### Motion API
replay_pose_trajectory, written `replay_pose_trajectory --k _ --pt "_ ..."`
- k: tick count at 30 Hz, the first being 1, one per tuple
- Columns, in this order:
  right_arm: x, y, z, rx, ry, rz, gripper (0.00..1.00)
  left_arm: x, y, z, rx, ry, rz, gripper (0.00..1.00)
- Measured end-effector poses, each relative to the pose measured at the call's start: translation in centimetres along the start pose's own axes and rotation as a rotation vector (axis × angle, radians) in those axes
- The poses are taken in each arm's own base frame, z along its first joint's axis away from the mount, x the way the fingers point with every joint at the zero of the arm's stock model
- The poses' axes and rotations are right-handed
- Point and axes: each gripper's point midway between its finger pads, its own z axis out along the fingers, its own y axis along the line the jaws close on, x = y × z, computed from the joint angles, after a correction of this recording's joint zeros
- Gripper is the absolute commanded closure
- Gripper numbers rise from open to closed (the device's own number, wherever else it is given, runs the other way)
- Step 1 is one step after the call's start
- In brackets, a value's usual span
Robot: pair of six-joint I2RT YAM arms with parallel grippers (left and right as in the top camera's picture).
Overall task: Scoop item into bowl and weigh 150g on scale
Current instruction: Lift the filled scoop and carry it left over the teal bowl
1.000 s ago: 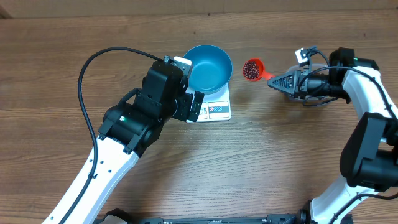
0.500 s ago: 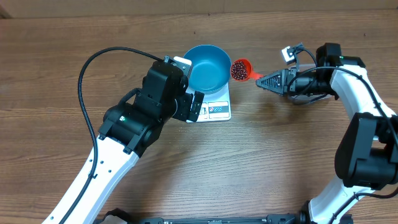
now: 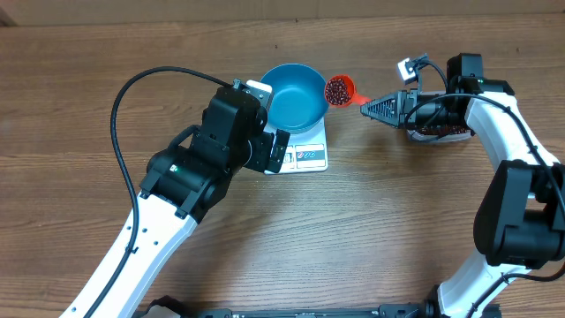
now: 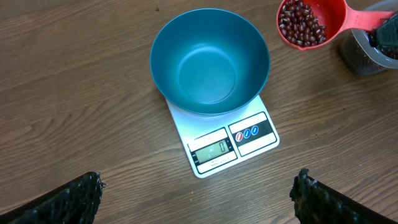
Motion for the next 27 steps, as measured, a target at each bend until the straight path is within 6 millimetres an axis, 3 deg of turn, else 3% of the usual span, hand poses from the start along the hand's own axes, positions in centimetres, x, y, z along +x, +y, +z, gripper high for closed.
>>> replay_pose_trajectory --k 19,27 --pt "-1.6 -0.2 0.2 0.004 -0.031 -0.035 0.96 0.0 0.0 0.0 0.000 0.000 0.000 0.00" --pt "-2.1 0.4 2.0 -0.001 -0.014 -0.041 0.96 0.0 0.0 0.0 0.000 0.000 0.000 0.00"
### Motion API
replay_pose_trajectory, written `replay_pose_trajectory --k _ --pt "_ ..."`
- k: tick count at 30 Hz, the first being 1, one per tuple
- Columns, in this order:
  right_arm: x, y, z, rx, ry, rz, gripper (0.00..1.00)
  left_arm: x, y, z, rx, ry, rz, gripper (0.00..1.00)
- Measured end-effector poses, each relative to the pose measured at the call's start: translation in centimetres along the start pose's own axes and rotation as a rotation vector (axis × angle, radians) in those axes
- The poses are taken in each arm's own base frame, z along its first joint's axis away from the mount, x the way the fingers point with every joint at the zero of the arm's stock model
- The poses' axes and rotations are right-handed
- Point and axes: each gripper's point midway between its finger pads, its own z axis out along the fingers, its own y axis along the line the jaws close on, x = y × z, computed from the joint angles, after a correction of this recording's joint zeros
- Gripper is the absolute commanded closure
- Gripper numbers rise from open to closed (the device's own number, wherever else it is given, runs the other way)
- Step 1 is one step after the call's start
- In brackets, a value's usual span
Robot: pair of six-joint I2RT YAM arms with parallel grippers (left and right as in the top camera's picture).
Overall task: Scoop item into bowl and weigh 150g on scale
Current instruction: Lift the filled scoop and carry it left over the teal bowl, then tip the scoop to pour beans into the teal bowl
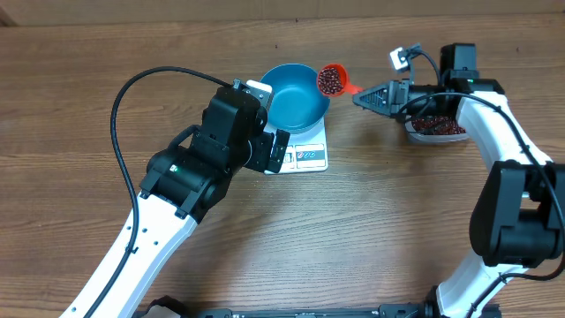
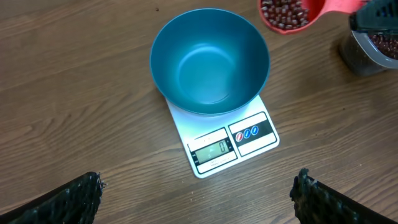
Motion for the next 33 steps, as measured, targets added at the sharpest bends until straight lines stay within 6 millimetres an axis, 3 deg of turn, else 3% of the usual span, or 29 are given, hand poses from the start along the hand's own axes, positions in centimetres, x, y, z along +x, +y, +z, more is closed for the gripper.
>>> replay_pose_trajectory --k 11,20,33 --pt "-0.2 0.7 3.0 0.015 0.031 -0.038 0.96 0.0 0.0 0.0 0.000 0.000 0.000 0.00" --pt "-0.4 -1.5 5.1 0.191 0.039 -0.128 0.96 0.0 0.0 0.0 0.000 0.000 0.000 0.00" --pt "-0.7 -3.3 5.0 0.307 0.069 -0.393 0.96 0.0 0.0 0.0 0.000 0.000 0.000 0.00"
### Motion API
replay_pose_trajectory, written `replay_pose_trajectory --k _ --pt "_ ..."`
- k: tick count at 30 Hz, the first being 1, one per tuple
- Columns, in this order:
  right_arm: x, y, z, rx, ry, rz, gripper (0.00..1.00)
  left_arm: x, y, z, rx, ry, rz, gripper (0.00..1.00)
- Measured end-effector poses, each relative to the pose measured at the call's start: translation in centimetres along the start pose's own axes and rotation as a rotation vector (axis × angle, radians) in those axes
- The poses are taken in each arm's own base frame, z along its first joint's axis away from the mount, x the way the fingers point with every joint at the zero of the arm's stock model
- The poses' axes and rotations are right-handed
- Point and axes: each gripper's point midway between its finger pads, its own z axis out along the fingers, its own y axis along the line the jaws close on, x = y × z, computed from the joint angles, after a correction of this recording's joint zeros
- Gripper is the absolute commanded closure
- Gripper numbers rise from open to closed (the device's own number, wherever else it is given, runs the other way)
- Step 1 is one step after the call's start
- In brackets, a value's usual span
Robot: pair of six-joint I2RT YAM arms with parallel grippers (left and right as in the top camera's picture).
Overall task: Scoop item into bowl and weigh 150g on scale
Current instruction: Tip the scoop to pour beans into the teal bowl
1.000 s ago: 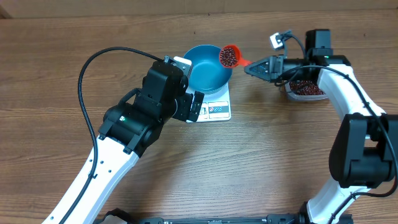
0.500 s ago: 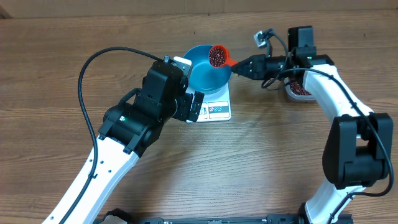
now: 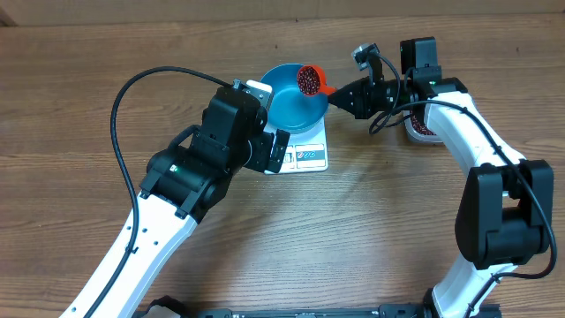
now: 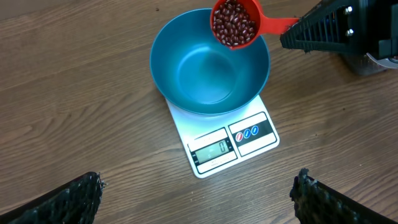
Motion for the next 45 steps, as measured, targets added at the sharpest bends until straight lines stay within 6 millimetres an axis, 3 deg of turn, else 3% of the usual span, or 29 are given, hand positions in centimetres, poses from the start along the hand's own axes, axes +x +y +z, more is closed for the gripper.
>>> replay_pose_trajectory --k 17,26,45 --pt "0.2 -0.2 0.0 0.009 0.009 -0.376 0.96 0.0 0.0 0.0 0.000 0.000 0.000 0.00" --pt "0.0 -0.2 0.0 0.011 0.004 -0.680 0.96 0.0 0.0 0.0 0.000 0.000 0.000 0.00" --pt "-0.2 -1.7 -0.1 0.091 0.045 -0.925 0.96 0.0 0.0 0.0 0.000 0.000 0.000 0.00"
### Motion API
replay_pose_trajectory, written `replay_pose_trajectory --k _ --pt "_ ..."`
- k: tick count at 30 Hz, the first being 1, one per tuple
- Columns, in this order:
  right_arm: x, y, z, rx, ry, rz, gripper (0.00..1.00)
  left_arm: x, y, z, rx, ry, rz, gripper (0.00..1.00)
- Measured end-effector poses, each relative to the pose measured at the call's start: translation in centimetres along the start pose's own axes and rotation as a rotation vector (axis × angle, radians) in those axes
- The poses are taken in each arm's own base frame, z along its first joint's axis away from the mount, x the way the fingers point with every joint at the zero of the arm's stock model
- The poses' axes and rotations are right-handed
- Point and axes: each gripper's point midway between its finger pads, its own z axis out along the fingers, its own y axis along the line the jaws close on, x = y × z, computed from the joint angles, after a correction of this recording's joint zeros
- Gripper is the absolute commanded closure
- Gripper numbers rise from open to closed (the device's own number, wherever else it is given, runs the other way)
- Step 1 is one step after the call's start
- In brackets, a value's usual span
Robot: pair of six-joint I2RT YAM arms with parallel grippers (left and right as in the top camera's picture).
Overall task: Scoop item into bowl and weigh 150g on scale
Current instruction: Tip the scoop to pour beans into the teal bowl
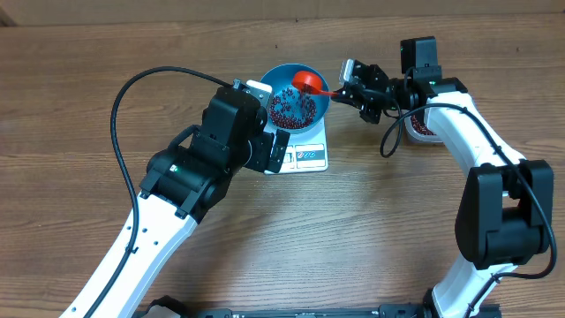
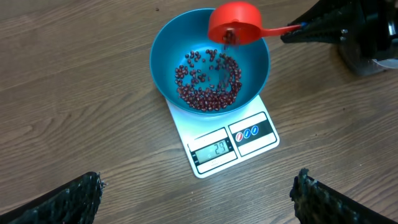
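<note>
A blue bowl point(image 2: 168, 56) stands on a white scale point(image 2: 217, 149) whose display reads 29. Red beans point(image 2: 208, 84) lie scattered in the bowl's bottom. A red scoop point(image 2: 236, 22) is tipped over the bowl's far right rim, a last bean falling from it. My right gripper point(image 1: 350, 88) is shut on the scoop's handle. My left gripper point(image 2: 196, 199) hangs open near the scale's front, its fingertips point(image 2: 74, 196) wide apart with nothing between them. In the overhead view the scoop point(image 1: 306, 83) is over the bowl point(image 1: 279, 79).
A container of red beans point(image 1: 422, 129) sits on the table to the right of the scale, partly hidden by my right arm. My left arm point(image 1: 203, 159) covers the table left of the scale.
The scoop was level and full over the bowl; now it is tipped over, and beans lie in the bowl. The scale reading has changed from 0 to 29.
My right gripper held the full scoop right of the bowl near the bean container. Then it was closer to the bowl's rim, then over the bowl. Now the scoop is tipped, and its beans are in the bowl. My left arm stayed still throughout.
</note>
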Motion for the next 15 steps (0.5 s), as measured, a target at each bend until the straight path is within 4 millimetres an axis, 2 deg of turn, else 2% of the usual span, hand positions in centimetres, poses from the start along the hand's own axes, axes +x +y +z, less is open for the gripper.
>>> replay_pose_trajectory --k 7,15 --pt "0.7 -2.0 -0.1 0.085 0.058 -0.102 0.96 0.0 0.0 0.0 0.000 0.000 0.000 0.00" --pt "0.6 -2.0 -0.1 0.088 0.050 -0.023 0.96 0.0 0.0 0.0 0.000 0.000 0.000 0.00"
